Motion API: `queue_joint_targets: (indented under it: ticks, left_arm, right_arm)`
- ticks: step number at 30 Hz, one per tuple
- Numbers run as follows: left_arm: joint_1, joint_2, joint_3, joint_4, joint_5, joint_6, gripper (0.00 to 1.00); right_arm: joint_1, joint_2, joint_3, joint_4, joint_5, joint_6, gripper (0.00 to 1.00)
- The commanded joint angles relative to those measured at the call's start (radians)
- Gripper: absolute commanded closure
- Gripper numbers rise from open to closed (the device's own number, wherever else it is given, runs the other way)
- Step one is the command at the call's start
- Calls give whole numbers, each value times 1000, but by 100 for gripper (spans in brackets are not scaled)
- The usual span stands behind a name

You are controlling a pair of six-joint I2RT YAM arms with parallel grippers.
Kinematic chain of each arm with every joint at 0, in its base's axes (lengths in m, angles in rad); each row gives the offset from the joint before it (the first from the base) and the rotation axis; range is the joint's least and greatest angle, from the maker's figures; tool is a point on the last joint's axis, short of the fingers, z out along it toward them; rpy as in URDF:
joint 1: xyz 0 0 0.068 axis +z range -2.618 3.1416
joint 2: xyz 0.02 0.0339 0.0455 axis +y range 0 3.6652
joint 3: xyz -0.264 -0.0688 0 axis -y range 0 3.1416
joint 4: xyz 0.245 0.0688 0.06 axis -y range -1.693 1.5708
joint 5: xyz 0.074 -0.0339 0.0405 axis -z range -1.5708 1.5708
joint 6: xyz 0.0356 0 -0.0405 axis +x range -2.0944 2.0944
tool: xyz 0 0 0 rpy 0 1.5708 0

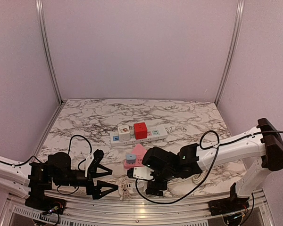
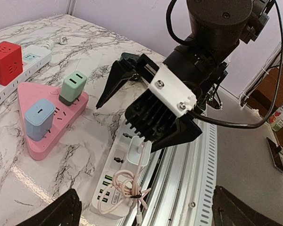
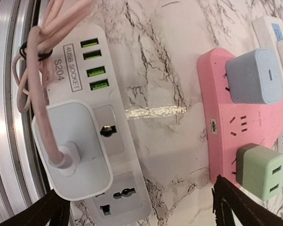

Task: Insert the plug
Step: Move the socket to the center of the board.

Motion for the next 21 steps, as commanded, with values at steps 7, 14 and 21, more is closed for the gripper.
queue_joint_targets:
  ticks: [7,14,21]
  left_arm:
    - [-2,-43,-29,-10,-8,-3,1]
    - [-2,-23,-17,-10,-4,1,1]
    - [-2,-15,-15,-10,-8,3,1]
  right_arm:
    - [-13,111,8,33,42,-7,1]
    - [-39,111,14,86,96,-5,1]
    - [-77,128,29,120,200,-12,2]
